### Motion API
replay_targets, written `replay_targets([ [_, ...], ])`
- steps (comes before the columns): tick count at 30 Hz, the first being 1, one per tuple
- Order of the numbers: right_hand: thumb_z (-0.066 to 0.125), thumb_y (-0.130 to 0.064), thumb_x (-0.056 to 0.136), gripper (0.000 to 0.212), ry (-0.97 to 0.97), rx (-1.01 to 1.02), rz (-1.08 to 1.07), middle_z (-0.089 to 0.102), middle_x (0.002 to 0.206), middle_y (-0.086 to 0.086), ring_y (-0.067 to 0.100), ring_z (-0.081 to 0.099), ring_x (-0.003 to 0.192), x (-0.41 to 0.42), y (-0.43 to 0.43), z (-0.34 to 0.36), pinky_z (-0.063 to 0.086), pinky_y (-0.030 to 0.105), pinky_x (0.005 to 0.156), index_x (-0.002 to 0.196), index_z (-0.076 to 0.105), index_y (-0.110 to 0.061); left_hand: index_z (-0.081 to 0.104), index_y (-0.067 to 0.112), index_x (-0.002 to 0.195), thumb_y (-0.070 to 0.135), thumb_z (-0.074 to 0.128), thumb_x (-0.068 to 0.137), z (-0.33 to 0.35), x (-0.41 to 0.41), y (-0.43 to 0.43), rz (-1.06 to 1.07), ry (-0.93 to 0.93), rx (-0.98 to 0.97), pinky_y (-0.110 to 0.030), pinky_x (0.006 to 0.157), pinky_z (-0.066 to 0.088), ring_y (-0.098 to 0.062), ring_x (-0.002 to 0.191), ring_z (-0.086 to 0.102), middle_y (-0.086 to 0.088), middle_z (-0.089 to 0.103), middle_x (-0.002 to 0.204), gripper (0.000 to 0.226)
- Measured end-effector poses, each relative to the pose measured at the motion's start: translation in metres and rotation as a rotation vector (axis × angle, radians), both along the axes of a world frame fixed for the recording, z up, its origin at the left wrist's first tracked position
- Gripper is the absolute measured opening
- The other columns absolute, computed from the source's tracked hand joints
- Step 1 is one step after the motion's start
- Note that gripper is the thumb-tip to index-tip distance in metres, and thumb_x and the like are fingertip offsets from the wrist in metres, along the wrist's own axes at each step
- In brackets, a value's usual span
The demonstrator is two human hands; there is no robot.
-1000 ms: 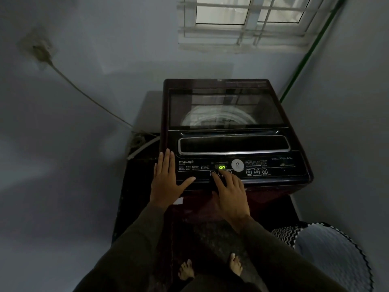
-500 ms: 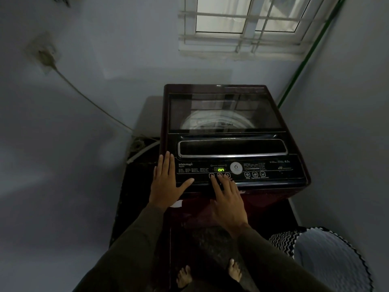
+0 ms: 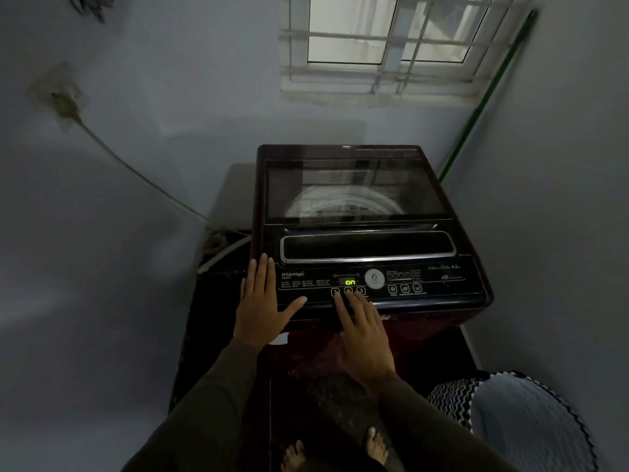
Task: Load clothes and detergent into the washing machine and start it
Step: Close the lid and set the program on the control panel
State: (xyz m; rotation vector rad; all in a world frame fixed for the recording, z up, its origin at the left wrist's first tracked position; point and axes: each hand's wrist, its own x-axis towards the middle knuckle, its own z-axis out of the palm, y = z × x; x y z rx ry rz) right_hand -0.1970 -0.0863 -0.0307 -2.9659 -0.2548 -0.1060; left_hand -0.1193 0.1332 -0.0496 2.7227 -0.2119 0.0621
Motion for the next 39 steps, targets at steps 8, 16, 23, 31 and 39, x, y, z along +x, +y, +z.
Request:
replay_targets([
  [8, 0.063, -0.035, 0.081, 0.087, 0.050, -0.066, -0.085, 0.025, 0.160, 0.010, 0.027, 0.019, 0.149, -0.004, 0.011, -0.003, 0.014, 0.057, 0.117, 0.155, 0.020, -0.017, 0.001, 0.009, 0.158, 0.089, 0.022, 0.080, 0.001, -0.001, -0.002, 0.001, -0.019, -0.007, -0.049, 0.121, 0.006, -0.020, 0.152, -0.014, -0.004, -0.007, 0.166, 0.113],
  [16, 0.064, -0.034, 0.080, 0.085, 0.054, -0.089, -0.096, 0.028, 0.159, 0.010, 0.028, 0.022, 0.148, -0.004, 0.015, -0.003, 0.013, 0.058, 0.114, 0.153, 0.025, -0.015, 0.007, 0.009, 0.158, 0.088, 0.024, 0.081, 0.001, -0.001, -0.002, 0.003, -0.040, -0.026, -0.051, 0.121, 0.011, -0.021, 0.153, -0.009, -0.005, -0.002, 0.167, 0.112],
  [23, 0.065, -0.032, 0.079, 0.083, 0.039, -0.088, -0.095, 0.032, 0.157, 0.011, 0.028, 0.025, 0.147, -0.003, 0.015, -0.005, 0.014, 0.056, 0.114, 0.151, 0.029, -0.014, 0.004, 0.010, 0.158, 0.087, 0.026, 0.082, 0.000, -0.001, -0.002, 0.008, -0.032, -0.029, -0.051, 0.122, 0.010, -0.019, 0.153, -0.012, -0.004, -0.004, 0.167, 0.110],
  [31, 0.063, -0.034, 0.080, 0.083, 0.051, -0.081, -0.078, 0.032, 0.157, 0.011, 0.029, 0.028, 0.146, -0.001, 0.012, -0.005, 0.013, 0.057, 0.113, 0.152, 0.026, -0.015, 0.005, 0.009, 0.158, 0.087, 0.024, 0.082, 0.001, -0.002, -0.001, 0.006, -0.036, -0.028, -0.052, 0.121, 0.011, -0.020, 0.153, -0.011, -0.005, -0.004, 0.167, 0.110],
  [39, 0.035, -0.036, 0.085, 0.073, 0.052, -0.052, -0.095, 0.024, 0.160, 0.008, 0.026, 0.018, 0.149, -0.002, 0.011, -0.006, 0.015, 0.057, 0.117, 0.154, 0.021, -0.016, 0.003, 0.010, 0.158, 0.087, 0.024, 0.082, 0.001, 0.000, -0.001, 0.004, -0.025, -0.008, -0.052, 0.121, 0.011, -0.020, 0.152, -0.013, -0.005, -0.006, 0.166, 0.111],
])
